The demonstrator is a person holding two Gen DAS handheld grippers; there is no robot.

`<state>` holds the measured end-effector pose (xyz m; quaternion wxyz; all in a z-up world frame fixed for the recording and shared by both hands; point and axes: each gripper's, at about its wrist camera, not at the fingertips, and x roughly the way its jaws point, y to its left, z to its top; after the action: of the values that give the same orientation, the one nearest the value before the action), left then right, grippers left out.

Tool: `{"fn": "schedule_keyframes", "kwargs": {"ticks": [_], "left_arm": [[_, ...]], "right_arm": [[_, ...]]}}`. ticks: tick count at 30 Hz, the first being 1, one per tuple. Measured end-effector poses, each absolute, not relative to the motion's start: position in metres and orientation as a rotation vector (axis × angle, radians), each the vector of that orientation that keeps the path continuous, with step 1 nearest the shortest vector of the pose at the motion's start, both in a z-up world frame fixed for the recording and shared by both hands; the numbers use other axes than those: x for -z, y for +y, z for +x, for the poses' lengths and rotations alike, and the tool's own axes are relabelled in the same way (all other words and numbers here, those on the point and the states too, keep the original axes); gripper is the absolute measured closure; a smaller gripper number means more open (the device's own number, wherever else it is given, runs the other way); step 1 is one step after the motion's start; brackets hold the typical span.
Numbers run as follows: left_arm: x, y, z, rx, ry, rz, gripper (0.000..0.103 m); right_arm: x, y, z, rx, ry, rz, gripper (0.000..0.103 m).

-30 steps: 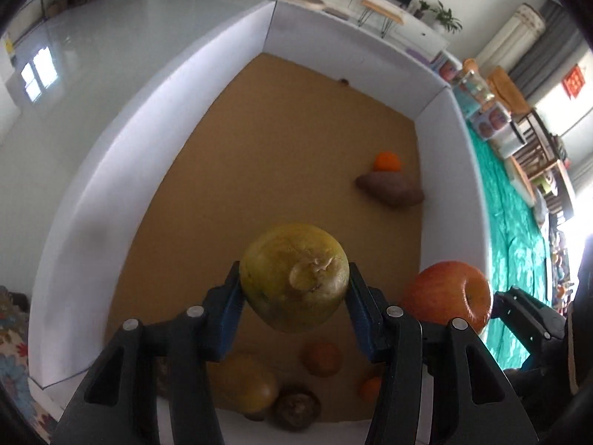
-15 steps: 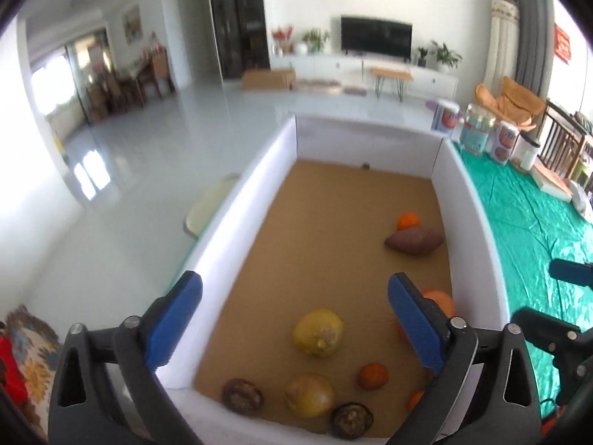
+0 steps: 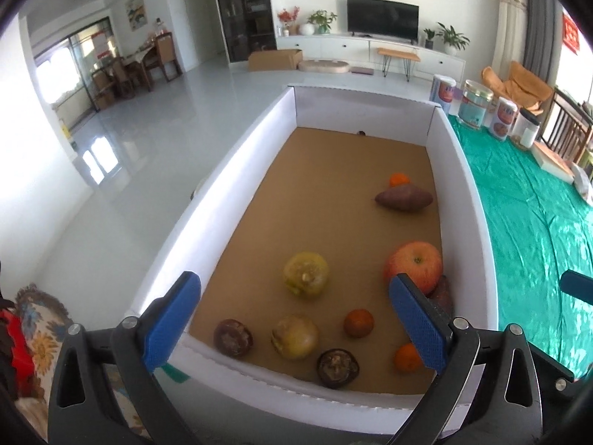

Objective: Organize fruits

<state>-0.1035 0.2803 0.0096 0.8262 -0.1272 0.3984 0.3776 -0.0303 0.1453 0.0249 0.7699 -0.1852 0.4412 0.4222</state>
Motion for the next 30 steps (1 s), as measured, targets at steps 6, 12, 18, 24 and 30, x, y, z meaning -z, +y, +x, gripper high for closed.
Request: {"fn": "schedule_keyframes", "kwargs": {"ticks": [6,12,18,24,30], "left_arm": [[-0.014,0.286,-0.112,-0.837,0.849,-0.275,0.001],[-0.019,0.289,-0.115,-0.832,0.881,-0.254,0.001],[-0.024,0.303,-0.128,-0.812,0.926,-0.362,0.001],[-0.034,0.303,-0.136,-0.847,0.921,-0.336,0.001],[-0.04,0.302,-0.14,-0.831,0.908,-0.362,0.001]], "right_arm": [[-0.027,0.159,-0.04,-0.934,0.992,-0.425,0.0],[-0.035,0.169,-0.046,-0.943,1.032,-0.42,0.0],[-0.047,0.174,-0.053,-0.936,1.043,-0.416,0.0],[-0.053,0.176,-0.055,-0.916,1.032,-0.418,0.0],[-0.055,0.175,-0.054,-0.916,1.048,-0.401,0.0]]}}
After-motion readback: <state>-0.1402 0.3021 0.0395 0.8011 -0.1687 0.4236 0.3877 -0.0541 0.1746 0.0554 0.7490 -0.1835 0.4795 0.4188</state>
